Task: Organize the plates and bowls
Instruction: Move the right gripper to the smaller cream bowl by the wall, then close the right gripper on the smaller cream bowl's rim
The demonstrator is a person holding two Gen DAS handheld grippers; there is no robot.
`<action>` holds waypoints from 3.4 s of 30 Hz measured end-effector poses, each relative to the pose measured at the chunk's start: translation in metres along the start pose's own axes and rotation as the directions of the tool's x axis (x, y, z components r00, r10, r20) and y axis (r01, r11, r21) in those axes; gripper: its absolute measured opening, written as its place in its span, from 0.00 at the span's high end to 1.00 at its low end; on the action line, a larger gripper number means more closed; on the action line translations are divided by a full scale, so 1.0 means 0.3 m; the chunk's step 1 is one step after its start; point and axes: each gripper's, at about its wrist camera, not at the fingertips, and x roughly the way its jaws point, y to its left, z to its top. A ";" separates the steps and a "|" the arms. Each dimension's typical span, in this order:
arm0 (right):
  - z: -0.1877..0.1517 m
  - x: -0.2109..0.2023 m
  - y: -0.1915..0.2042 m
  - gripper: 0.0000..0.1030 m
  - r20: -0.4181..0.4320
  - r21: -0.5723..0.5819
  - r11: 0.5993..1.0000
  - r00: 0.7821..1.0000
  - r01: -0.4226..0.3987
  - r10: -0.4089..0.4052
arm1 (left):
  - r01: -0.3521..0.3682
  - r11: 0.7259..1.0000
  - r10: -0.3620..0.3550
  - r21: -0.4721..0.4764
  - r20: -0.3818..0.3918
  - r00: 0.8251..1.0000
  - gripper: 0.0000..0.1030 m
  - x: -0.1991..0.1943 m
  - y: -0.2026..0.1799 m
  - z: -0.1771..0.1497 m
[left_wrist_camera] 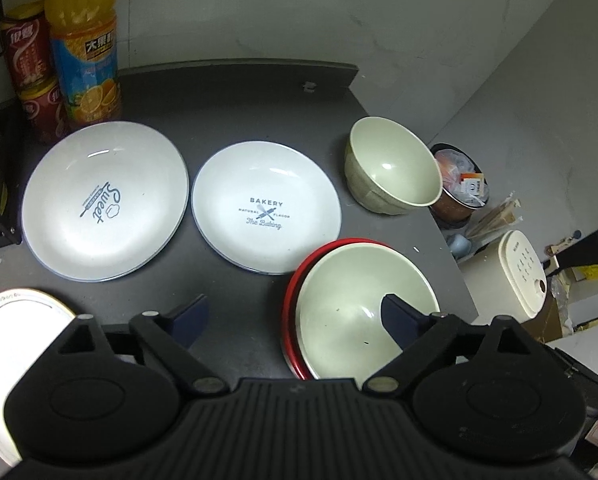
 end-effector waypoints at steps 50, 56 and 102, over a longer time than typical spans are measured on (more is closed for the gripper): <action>0.325 0.380 -0.248 0.11 -0.054 0.036 0.994 0.993 -0.105 0.107 | -0.052 0.998 0.052 -0.031 0.011 0.999 0.01 0.359 -0.227 0.330; 0.346 0.475 -0.268 0.18 -0.101 0.041 0.993 0.989 -0.108 0.112 | -0.059 0.996 0.058 -0.061 -0.022 0.998 0.03 0.456 -0.228 0.365; 0.373 0.505 -0.237 0.80 -0.128 0.069 0.995 0.989 -0.072 0.081 | 0.011 0.998 -0.014 -0.065 -0.055 0.998 0.88 0.512 -0.263 0.385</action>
